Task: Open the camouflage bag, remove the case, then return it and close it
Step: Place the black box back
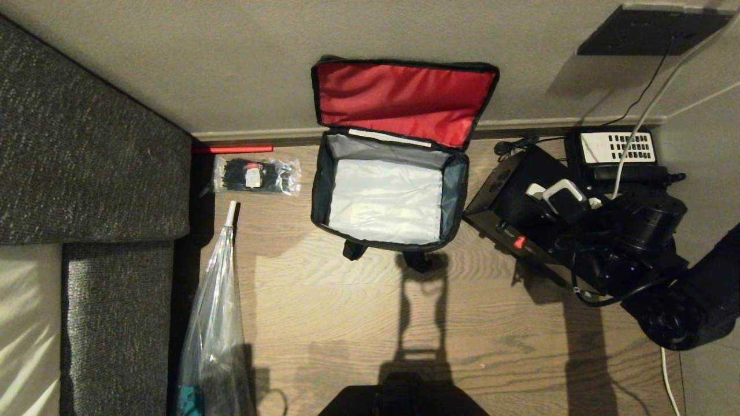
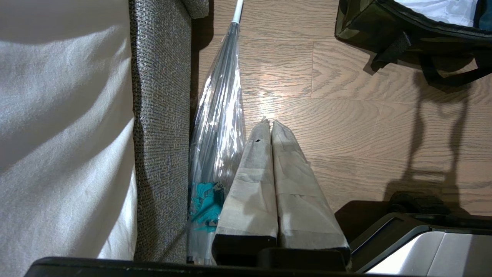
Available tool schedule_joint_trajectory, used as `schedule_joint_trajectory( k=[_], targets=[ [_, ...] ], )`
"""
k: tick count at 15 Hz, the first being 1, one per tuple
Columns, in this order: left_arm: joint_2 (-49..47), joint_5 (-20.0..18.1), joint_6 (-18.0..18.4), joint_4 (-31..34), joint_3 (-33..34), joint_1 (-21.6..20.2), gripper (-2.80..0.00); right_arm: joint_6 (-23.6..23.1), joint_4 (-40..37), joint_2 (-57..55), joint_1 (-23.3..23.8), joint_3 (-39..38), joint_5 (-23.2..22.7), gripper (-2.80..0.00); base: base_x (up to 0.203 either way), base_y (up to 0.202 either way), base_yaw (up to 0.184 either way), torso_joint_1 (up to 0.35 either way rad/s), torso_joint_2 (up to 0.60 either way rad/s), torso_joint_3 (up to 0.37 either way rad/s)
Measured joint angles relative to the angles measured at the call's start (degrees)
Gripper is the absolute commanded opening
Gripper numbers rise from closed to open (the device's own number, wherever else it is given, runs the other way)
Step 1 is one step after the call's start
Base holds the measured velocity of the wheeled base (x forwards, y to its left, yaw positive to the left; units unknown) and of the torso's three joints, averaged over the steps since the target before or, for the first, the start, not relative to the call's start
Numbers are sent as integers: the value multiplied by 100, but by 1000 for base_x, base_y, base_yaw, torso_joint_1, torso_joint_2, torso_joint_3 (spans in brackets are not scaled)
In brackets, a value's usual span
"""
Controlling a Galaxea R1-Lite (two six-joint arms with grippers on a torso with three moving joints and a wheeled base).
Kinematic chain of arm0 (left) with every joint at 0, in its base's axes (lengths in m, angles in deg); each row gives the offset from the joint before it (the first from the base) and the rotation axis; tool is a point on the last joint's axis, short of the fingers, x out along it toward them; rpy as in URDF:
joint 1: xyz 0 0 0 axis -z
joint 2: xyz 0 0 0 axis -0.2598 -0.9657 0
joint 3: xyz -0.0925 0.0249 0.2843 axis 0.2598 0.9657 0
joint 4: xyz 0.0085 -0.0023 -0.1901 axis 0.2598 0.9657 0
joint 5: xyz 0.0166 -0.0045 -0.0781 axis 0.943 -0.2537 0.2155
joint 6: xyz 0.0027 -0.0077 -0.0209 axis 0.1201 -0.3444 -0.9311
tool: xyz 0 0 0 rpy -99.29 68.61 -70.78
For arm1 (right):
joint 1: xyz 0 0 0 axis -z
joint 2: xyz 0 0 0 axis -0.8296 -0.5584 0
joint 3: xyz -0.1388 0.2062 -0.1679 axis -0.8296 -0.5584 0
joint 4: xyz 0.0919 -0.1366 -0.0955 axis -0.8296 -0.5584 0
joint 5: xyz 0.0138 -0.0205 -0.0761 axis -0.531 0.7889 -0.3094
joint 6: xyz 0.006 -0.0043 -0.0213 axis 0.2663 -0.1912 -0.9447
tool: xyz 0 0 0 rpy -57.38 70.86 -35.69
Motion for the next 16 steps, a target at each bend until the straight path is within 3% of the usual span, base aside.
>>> schedule_joint_trajectory(
  k=[7, 16],
  targets=[
    [0, -1, 2, -2, 0, -2, -280, -490, -256, 899, -97, -376, 11, -280, 0, 0, 0, 0, 0, 0],
    [0, 0, 4, -2, 0, -2, -280, -892, -1362, 2191, -817, -473, -15, -280, 0, 0, 0, 0, 0, 0]
  ],
)
